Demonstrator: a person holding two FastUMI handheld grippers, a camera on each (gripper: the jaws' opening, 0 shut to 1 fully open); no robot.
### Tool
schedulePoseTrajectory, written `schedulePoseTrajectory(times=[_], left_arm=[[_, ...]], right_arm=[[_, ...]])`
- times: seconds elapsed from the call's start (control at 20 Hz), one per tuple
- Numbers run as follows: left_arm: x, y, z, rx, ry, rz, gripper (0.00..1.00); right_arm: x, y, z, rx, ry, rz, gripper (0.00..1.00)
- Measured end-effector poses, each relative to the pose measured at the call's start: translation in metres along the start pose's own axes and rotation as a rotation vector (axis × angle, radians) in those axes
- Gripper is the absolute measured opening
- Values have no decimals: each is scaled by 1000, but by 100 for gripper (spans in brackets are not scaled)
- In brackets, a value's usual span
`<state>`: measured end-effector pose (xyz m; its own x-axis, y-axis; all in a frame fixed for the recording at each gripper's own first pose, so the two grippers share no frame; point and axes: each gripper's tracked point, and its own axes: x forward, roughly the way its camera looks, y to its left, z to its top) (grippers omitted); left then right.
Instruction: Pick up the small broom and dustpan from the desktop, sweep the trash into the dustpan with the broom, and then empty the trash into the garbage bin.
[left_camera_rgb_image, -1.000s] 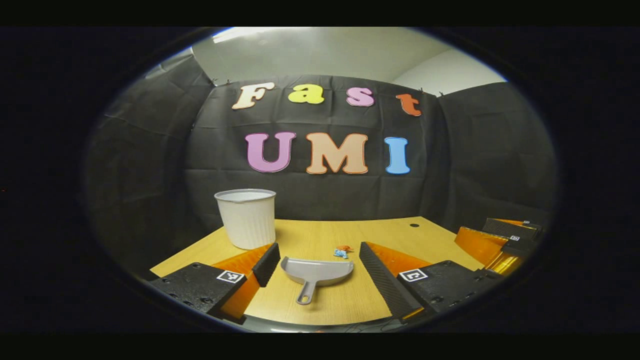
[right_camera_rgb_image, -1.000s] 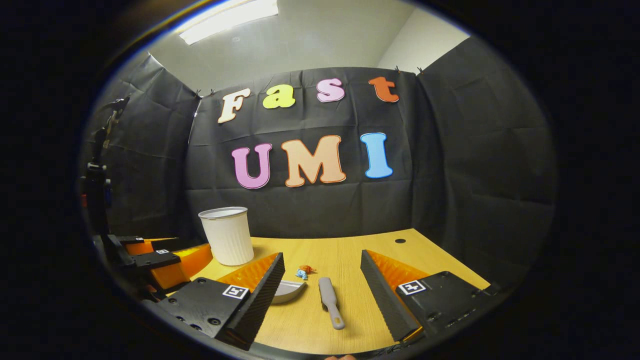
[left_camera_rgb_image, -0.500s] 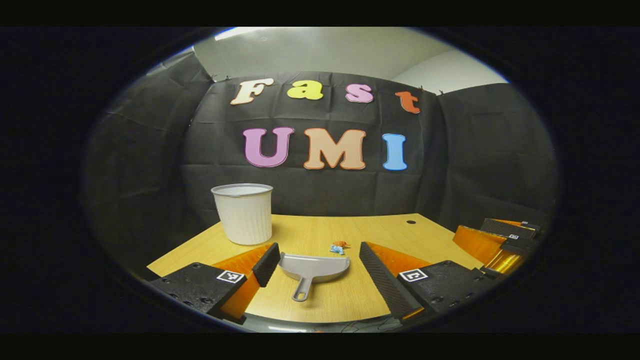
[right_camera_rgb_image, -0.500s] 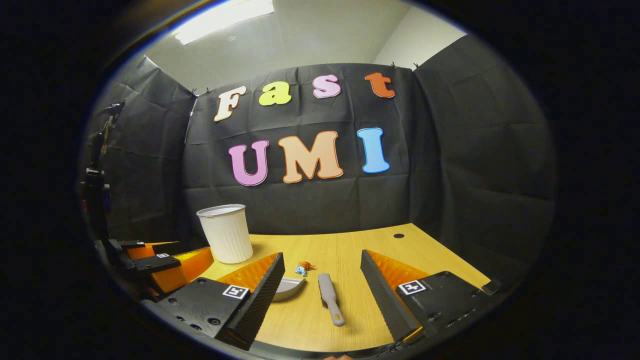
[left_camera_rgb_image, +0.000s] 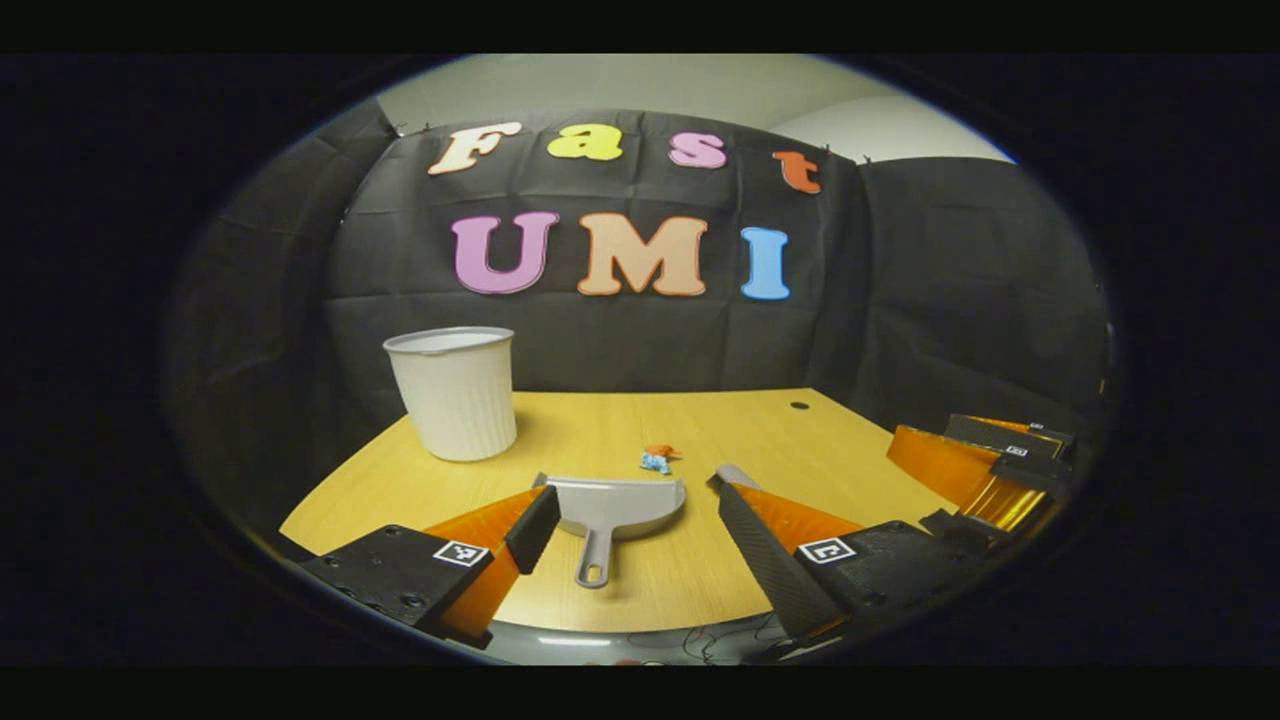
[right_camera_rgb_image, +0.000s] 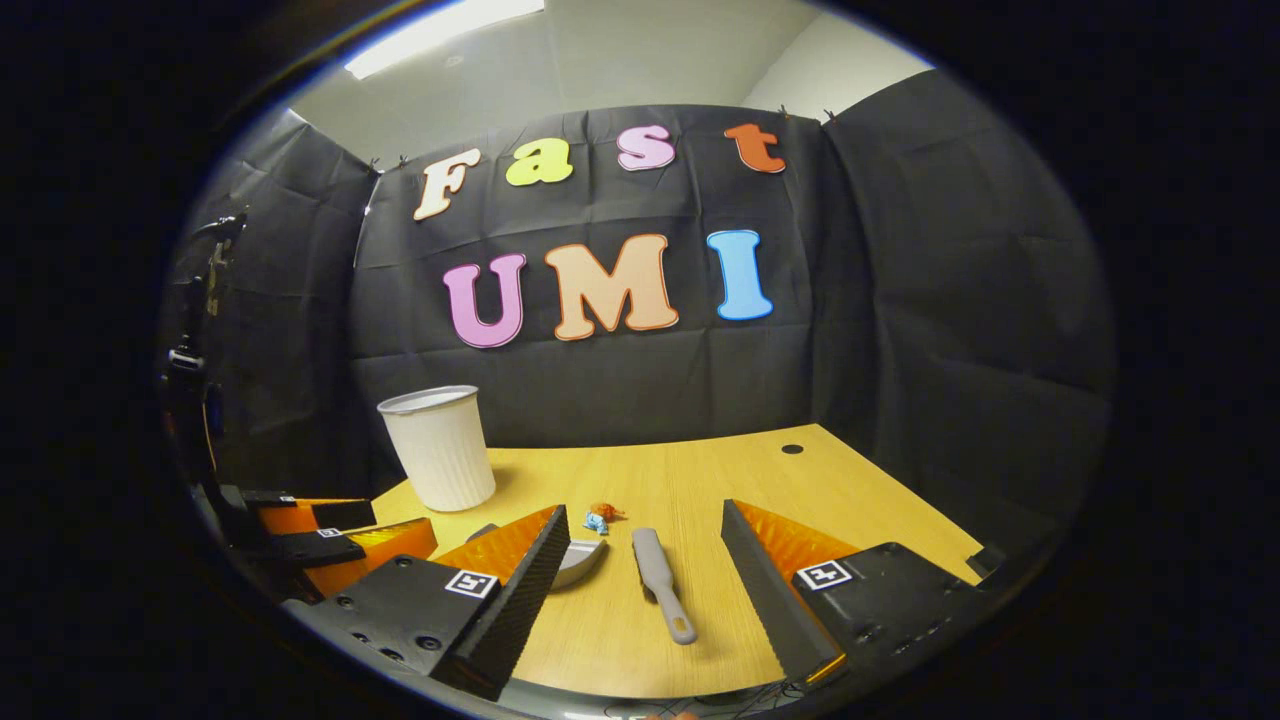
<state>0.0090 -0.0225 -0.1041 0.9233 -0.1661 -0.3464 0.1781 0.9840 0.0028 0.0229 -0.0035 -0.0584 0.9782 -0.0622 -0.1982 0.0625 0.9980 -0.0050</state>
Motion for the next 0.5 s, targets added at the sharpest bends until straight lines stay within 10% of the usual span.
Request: schedulePoseTrajectory(times=[0.5], left_arm=[[65, 27, -84, 73, 426, 11, 97]], right_arm=[[96, -20, -118, -16, 439, 33, 92]])
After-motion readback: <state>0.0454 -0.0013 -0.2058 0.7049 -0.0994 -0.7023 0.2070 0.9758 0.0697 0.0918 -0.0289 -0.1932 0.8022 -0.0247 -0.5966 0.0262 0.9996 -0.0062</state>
